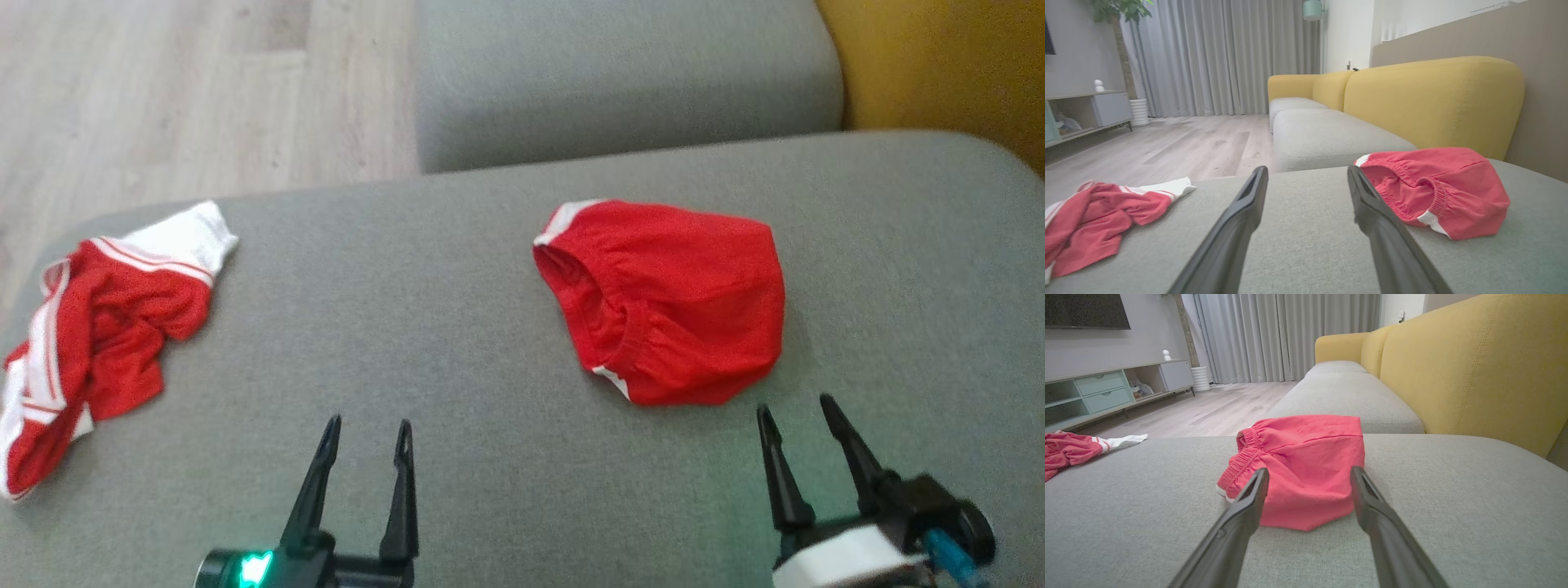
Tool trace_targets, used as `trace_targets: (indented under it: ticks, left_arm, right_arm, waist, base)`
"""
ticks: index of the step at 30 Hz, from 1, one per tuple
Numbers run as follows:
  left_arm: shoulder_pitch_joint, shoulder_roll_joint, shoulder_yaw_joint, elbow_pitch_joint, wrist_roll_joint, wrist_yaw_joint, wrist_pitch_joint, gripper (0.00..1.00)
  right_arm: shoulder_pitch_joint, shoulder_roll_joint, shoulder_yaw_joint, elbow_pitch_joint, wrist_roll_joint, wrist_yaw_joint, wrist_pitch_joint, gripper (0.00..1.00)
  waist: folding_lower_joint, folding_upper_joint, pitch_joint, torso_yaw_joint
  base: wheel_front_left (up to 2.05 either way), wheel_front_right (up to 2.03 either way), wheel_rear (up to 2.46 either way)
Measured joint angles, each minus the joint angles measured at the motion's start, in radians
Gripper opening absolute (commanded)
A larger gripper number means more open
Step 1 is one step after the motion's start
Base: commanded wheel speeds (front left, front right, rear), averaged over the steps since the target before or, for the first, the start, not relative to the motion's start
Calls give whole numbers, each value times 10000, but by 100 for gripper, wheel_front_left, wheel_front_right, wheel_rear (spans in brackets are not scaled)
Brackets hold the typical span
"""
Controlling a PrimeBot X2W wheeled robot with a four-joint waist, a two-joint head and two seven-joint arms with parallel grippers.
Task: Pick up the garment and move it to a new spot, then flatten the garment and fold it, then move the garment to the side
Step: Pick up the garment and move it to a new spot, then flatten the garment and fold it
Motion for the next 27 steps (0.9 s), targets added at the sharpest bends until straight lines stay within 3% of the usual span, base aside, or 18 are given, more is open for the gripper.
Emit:
trace_targets:
  ticks: [7,27]
  left_arm:
    - [539,12,207,-6,251,59,2,100]
    - [560,13,244,38,251,52,2,100]
  right_arm:
    - [540,13,-92,-56,6,0,0,100]
    - [540,19,-58,-50,10,0,0,100]
  waist:
    - [1,0,-419,369]
    - [3,0,-422,444]
  base:
    - [0,0,0]
    - [0,0,0]
